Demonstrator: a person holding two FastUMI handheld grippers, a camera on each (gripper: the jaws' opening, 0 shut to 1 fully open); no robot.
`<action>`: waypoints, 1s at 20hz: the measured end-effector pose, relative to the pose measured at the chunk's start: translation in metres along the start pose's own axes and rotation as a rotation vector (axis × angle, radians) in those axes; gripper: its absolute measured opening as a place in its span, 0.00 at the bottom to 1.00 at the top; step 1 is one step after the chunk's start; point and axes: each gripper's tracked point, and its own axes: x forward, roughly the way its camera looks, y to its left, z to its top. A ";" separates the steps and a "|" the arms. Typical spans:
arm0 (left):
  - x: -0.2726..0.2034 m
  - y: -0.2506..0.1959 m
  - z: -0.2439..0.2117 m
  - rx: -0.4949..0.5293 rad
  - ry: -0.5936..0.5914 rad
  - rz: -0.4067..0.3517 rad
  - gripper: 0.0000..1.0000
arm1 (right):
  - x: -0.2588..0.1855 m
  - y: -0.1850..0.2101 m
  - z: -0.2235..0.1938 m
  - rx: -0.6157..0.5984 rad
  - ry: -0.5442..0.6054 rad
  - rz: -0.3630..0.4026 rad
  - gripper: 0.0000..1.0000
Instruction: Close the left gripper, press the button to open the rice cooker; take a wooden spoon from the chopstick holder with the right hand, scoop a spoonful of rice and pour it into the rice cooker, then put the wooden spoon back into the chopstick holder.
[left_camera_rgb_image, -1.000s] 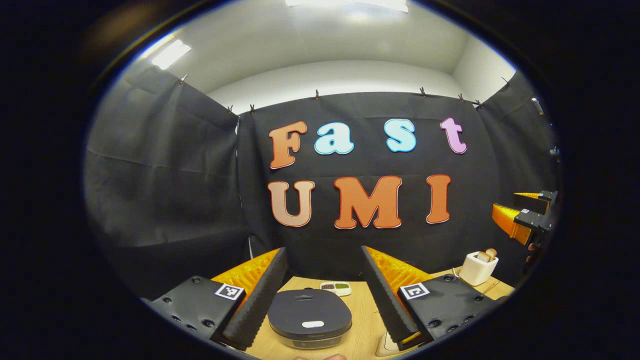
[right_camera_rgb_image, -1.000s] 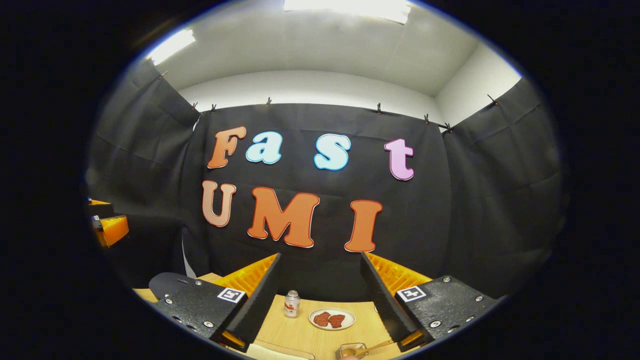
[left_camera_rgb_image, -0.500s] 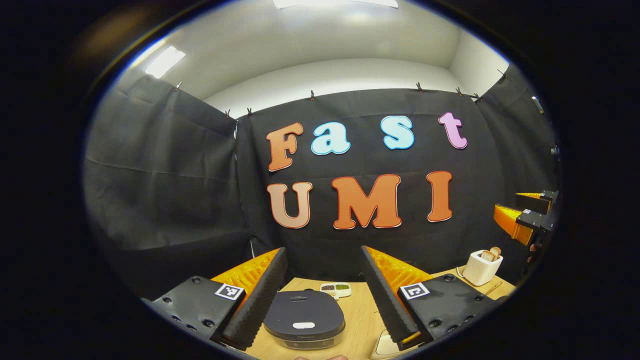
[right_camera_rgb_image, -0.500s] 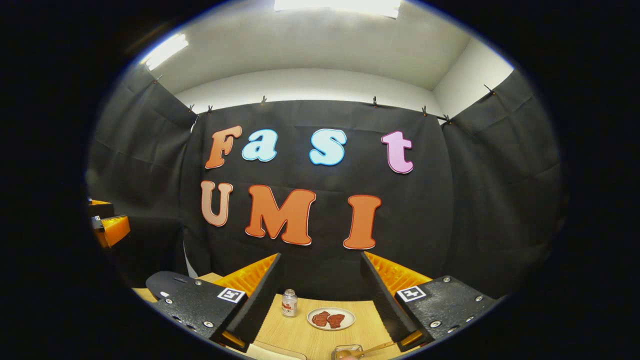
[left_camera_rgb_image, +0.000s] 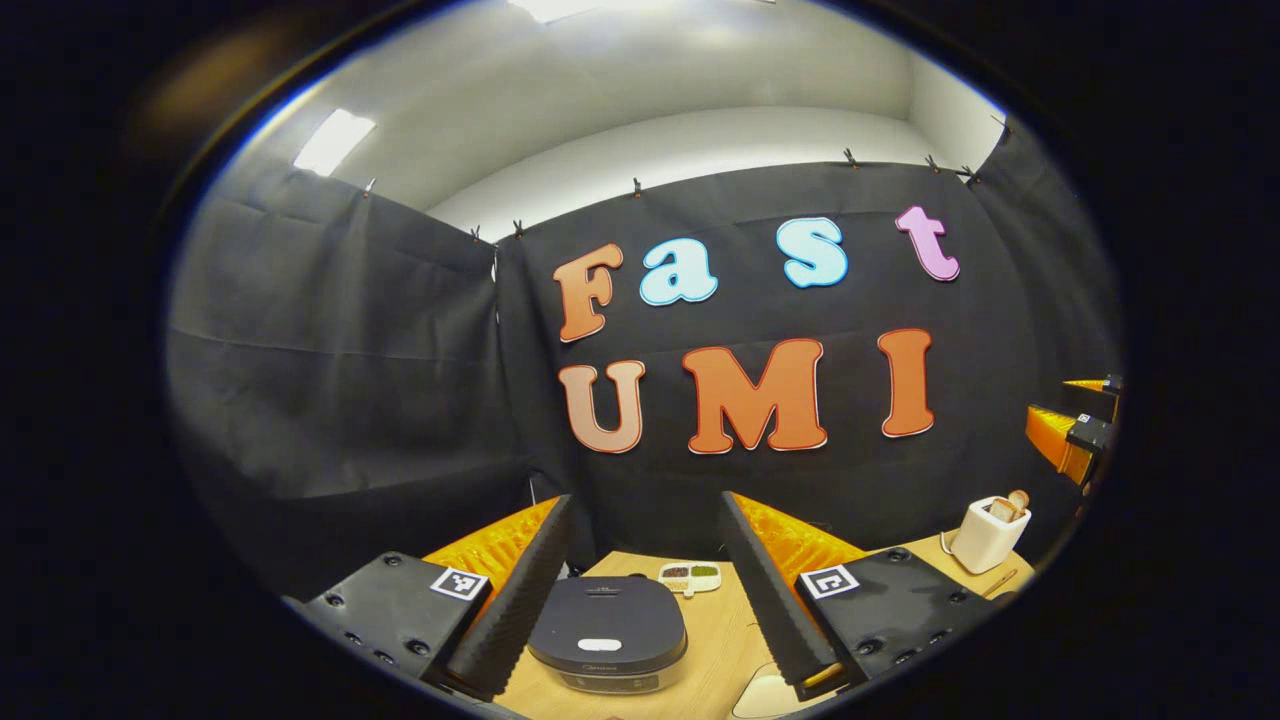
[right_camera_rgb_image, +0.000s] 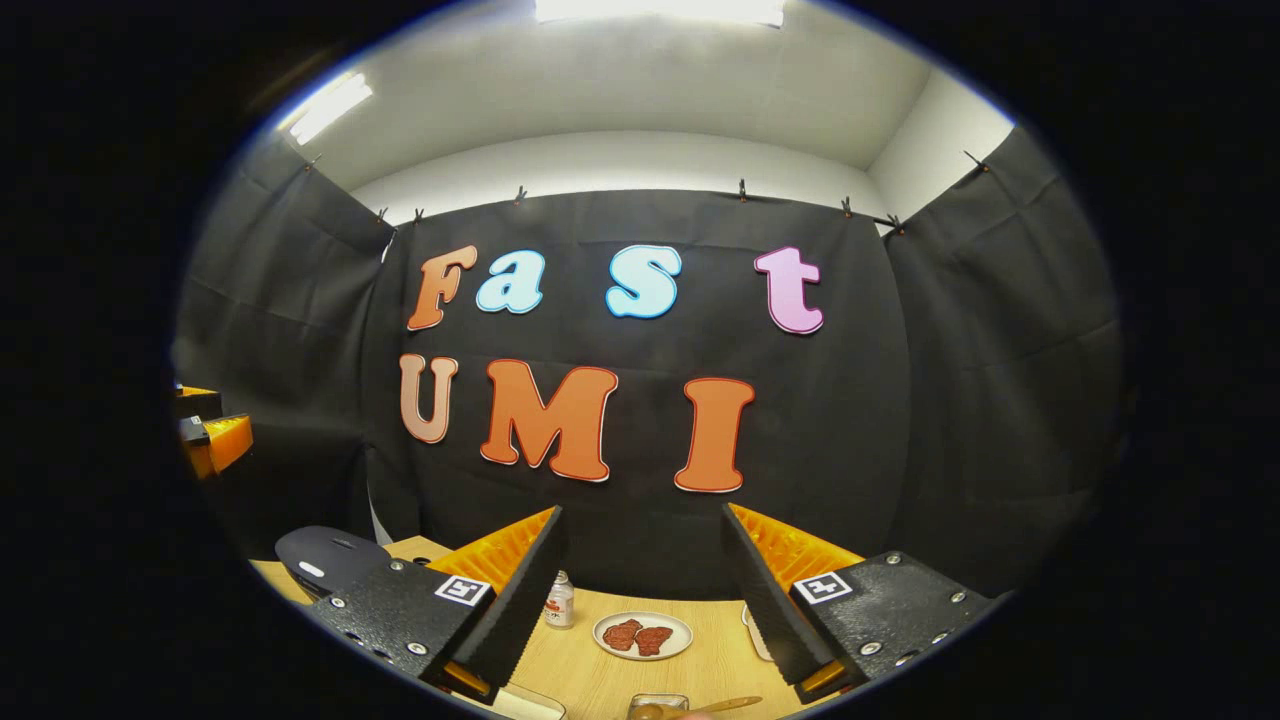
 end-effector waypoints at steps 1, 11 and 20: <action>0.000 -0.001 0.001 -0.002 0.003 0.010 0.86 | 0.003 -0.004 -0.003 0.006 0.003 0.008 0.94; 0.020 0.028 -0.085 -0.084 0.343 0.114 0.06 | 0.010 -0.030 -0.027 -0.005 0.059 -0.052 0.94; 0.069 0.069 -0.183 -0.240 0.734 0.083 0.06 | 0.004 -0.016 -0.035 -0.038 0.111 -0.141 0.96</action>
